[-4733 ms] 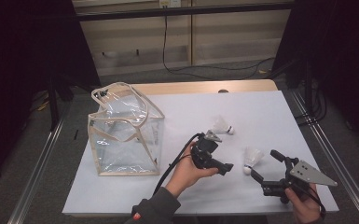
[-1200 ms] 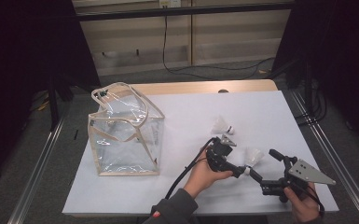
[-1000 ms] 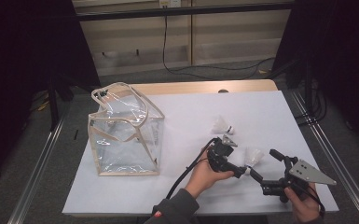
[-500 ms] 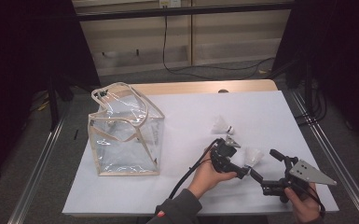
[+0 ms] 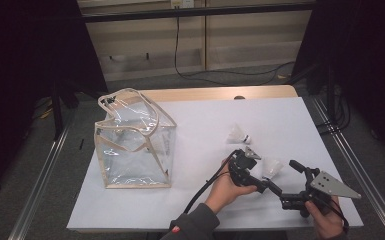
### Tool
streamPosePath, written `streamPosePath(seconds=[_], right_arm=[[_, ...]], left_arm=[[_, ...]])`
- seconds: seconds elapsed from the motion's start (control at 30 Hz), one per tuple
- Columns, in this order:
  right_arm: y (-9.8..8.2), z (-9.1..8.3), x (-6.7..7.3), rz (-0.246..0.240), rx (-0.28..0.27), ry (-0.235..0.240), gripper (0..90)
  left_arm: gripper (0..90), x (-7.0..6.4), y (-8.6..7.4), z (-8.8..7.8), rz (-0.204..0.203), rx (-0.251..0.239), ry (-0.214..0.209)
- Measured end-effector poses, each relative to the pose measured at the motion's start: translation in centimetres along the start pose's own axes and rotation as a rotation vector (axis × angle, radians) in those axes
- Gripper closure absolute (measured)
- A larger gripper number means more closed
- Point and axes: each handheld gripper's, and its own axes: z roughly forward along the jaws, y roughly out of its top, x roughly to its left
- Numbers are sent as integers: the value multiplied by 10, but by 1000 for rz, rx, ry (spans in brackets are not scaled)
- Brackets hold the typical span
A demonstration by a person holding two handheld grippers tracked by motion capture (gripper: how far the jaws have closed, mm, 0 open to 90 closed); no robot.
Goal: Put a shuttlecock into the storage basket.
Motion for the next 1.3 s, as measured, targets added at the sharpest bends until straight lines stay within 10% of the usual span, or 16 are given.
streamPosePath(seconds=[0.73, 1.3], right_arm=[[0, 0, 0, 3, 0, 0, 1], [0, 0, 0, 0, -2, 3, 1]], left_arm=[[347, 8, 2, -12, 34, -33, 86], [223, 2, 5, -3, -24, -59, 37]])
